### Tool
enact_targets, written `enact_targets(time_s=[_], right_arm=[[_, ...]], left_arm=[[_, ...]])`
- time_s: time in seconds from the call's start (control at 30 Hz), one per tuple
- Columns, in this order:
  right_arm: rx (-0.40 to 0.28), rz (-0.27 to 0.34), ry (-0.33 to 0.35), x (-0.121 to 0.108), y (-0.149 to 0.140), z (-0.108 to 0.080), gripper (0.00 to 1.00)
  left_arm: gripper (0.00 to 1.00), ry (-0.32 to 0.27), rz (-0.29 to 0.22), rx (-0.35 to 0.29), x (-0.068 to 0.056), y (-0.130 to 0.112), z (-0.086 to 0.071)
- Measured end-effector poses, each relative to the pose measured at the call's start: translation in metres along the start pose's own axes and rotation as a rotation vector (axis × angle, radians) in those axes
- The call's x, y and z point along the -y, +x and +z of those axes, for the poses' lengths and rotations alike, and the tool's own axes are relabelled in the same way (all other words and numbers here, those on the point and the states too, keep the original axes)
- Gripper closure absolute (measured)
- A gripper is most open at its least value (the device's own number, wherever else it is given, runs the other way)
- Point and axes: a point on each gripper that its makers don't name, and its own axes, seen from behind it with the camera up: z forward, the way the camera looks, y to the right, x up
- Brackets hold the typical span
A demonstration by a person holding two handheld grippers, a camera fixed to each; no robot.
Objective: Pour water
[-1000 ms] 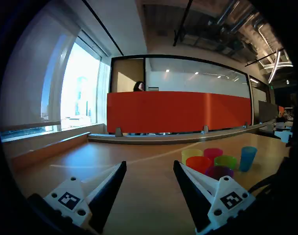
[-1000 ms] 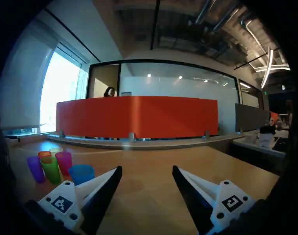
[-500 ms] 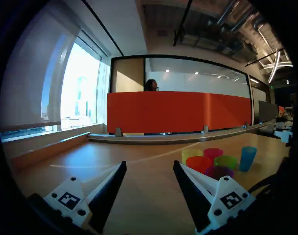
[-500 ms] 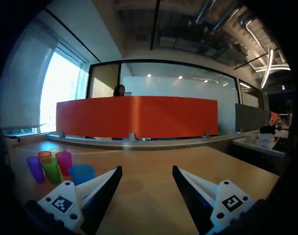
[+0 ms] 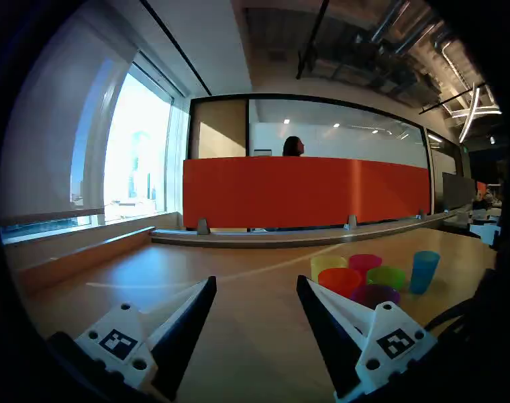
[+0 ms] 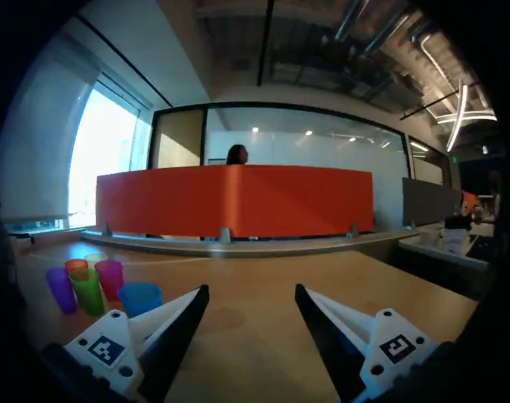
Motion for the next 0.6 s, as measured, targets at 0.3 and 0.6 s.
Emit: enact_targets(time_s=[0.3, 0.6], right_arm=[[0.000, -0.001, 0.000, 0.0004, 0.0002, -0.0007, 0.01], [0.004, -0.004, 0.002, 0.0024, 0.0011, -0.0012, 0.01]], left_arm=[[0.12, 0.000, 0.000, 0.001, 0.0004, 0.0005, -0.0012], [0.12, -0.014, 0.003, 0.011, -0.0026, 0.0076, -0.0016]])
